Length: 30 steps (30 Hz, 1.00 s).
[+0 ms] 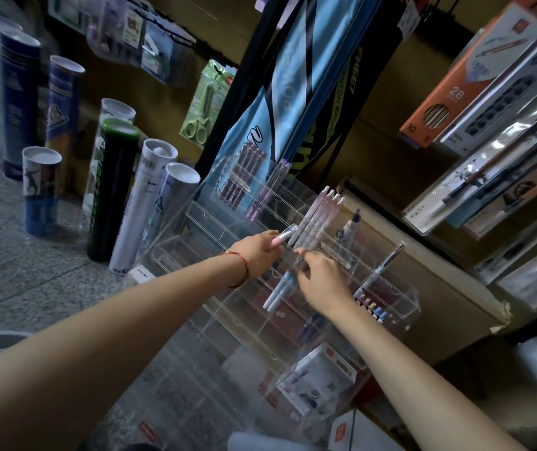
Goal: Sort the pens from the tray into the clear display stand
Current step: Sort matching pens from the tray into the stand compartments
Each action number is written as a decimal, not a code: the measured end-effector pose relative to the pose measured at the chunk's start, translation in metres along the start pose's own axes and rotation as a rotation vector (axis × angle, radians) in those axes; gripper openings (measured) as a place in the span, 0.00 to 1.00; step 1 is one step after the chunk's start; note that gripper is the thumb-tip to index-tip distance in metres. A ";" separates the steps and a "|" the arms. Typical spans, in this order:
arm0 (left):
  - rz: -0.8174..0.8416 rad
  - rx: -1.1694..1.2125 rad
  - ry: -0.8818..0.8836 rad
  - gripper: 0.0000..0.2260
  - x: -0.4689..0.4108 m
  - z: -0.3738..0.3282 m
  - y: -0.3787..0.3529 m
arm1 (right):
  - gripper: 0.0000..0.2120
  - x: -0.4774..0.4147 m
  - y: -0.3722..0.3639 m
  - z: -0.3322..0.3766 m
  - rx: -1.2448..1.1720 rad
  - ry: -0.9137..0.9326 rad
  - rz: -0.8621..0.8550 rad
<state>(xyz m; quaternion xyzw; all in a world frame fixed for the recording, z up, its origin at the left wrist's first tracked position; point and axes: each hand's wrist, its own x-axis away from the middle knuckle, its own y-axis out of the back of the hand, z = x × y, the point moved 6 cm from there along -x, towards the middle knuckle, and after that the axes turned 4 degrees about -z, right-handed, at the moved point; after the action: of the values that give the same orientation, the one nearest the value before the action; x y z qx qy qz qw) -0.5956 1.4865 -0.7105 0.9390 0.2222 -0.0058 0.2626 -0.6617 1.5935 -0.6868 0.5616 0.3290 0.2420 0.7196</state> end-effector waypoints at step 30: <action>0.052 -0.578 -0.137 0.30 0.003 0.005 0.005 | 0.11 -0.007 0.035 0.009 -0.386 0.051 -0.308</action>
<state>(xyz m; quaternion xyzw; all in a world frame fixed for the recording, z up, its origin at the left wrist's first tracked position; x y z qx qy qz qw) -0.5906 1.4815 -0.7124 0.8280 0.1723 0.0011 0.5335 -0.6586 1.5918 -0.6499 0.3505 0.3765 0.2021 0.8334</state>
